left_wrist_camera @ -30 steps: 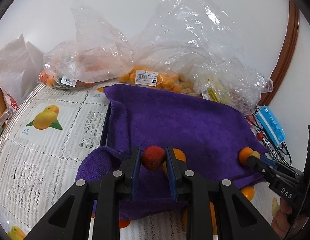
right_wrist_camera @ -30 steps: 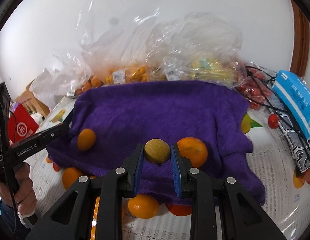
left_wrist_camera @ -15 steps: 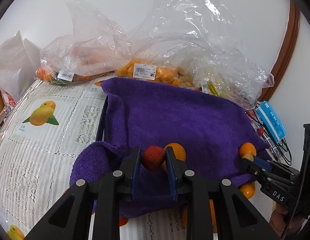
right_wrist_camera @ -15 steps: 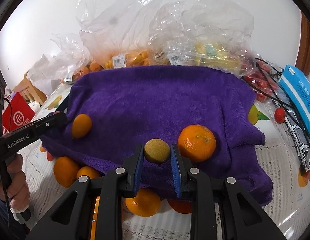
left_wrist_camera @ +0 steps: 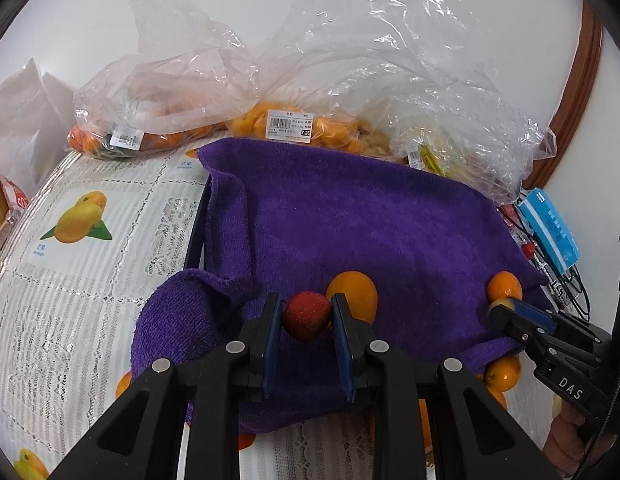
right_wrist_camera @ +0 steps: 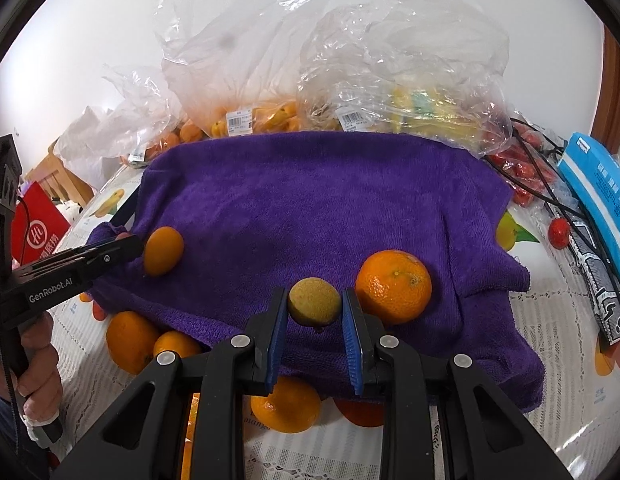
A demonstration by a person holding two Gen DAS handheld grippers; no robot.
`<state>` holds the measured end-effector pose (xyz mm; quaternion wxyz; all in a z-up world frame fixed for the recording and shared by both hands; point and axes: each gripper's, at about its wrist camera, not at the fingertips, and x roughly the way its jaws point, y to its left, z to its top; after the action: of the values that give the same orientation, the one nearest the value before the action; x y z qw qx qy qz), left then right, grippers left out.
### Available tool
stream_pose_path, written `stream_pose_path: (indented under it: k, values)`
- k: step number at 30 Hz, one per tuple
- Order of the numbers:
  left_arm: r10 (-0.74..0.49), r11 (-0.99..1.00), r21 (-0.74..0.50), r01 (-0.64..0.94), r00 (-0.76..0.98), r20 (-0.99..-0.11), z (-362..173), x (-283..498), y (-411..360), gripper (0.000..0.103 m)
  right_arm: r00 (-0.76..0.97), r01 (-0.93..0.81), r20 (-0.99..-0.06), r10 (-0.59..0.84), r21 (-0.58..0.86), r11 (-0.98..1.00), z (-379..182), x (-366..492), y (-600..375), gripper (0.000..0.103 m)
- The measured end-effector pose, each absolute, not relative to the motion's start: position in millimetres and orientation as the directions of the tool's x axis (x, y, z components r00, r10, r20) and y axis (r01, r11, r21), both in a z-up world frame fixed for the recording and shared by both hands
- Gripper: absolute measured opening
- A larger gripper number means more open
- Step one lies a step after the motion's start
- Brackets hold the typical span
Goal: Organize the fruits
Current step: 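Lower both held fruits onto the purple towel and open both tools, then grasp a mandarin on the cloth with the right tool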
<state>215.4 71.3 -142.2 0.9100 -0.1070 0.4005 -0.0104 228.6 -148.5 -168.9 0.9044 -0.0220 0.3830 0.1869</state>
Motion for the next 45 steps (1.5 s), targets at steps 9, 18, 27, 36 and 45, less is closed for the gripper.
stream_pose_path:
  k: [9,18,27,36,45]
  values:
    - [-0.148,0.967,-0.252,-0.043,0.709,-0.69,-131,210,75,0.041,0.68,-0.35,-0.661,0.318,0.088,0.933,-156,220,-150,0.043]
    - [-0.173,0.961,-0.277,-0.008,0.763,-0.623,-114,198,74,0.056,0.728,-0.306,-0.624,0.284,0.075,0.949,-147,213,-158,0.043]
    - [-0.184,0.966,-0.255,0.033,0.783,-0.595,-108,191,63,0.056,0.786,-0.242,-0.568,0.245,0.083,0.967,-135,190,-163,0.043]
    - [-0.207,0.958,-0.283,0.047,0.795,-0.57,-103,184,64,0.056,0.724,-0.242,-0.636,0.266,0.128,0.962,-145,163,-170,0.043]
    - [-0.203,0.963,-0.265,0.06,0.806,-0.555,-100,180,59,0.056,0.692,-0.249,-0.679,0.247,0.096,0.964,-169,147,-159,0.041]
